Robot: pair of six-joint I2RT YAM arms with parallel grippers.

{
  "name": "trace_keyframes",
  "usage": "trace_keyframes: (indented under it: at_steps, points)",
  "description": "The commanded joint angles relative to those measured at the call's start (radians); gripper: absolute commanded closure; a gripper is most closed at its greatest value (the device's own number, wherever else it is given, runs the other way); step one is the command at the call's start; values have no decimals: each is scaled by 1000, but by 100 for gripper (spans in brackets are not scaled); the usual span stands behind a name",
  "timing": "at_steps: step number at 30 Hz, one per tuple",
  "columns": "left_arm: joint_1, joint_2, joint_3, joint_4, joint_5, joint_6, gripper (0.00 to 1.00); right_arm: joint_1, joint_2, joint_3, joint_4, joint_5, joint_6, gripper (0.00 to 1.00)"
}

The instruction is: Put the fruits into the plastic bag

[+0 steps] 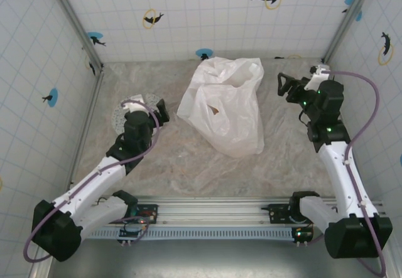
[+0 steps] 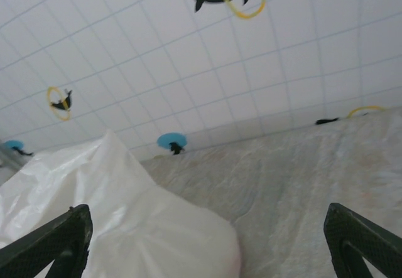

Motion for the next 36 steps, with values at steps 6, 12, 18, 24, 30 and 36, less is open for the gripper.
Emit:
trace_keyframes:
  at_steps: [6, 12, 18, 24, 30, 36]
  points:
    - [75, 49, -150, 201, -369, 113, 2, -10, -41, -242, 82, 335, -109, 0]
    - [204, 154, -205, 260, -359, 106, 2, -9, 2, -449, 253, 424, -99, 0]
    - [319, 237, -271, 381, -219, 177, 2, 17, 127, -630, 486, 514, -140, 0]
    - [375, 384, -340, 605, -77, 319, 2, 34, 285, -717, 690, 505, -195, 0]
    - [448, 502, -450, 869, 122, 340, 2, 29, 402, -800, 930, 476, -250, 0]
    - [505, 532, -501, 965, 264, 314, 2, 14, 448, -847, 1096, 427, -242, 0]
